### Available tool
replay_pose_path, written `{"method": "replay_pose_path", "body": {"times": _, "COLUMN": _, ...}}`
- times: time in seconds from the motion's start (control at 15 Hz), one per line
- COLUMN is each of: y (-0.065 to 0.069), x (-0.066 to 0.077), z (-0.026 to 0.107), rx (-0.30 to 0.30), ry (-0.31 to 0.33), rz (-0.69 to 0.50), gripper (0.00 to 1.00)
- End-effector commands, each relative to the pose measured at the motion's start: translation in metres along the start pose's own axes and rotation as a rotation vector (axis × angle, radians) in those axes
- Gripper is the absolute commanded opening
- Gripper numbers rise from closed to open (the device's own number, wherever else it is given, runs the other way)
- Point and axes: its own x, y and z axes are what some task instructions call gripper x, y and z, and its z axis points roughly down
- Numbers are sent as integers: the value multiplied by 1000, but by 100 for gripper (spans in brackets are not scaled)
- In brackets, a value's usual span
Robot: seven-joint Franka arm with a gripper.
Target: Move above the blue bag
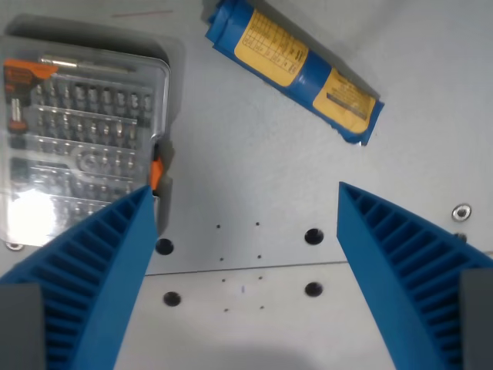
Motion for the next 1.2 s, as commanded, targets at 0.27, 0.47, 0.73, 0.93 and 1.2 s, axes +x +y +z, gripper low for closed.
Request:
{"method": "replay_pose_path", "body": {"times": 0.27, "y": 8, "x": 6, "z": 17, "rx": -31, "ry": 40, "rz": -297, "gripper": 100}}
{"method": "replay_pose_path", "body": {"times": 0.47, "y": 10, "x": 8, "z": 27, "rx": -44, "ry": 43, "rz": -395, "gripper": 100}}
{"method": "replay_pose_path", "body": {"times": 0.73, "y": 14, "x": 11, "z": 44, "rx": -61, "ry": 51, "rz": -527, "gripper": 100}}
{"method": "replay_pose_path", "body": {"times": 0.93, "y": 17, "x": 14, "z": 57, "rx": -73, "ry": 57, "rz": -622, "gripper": 100}}
{"method": "replay_pose_path", "body": {"times": 1.2, "y": 21, "x": 17, "z": 74, "rx": -90, "ry": 56, "rz": -736, "gripper": 100}}
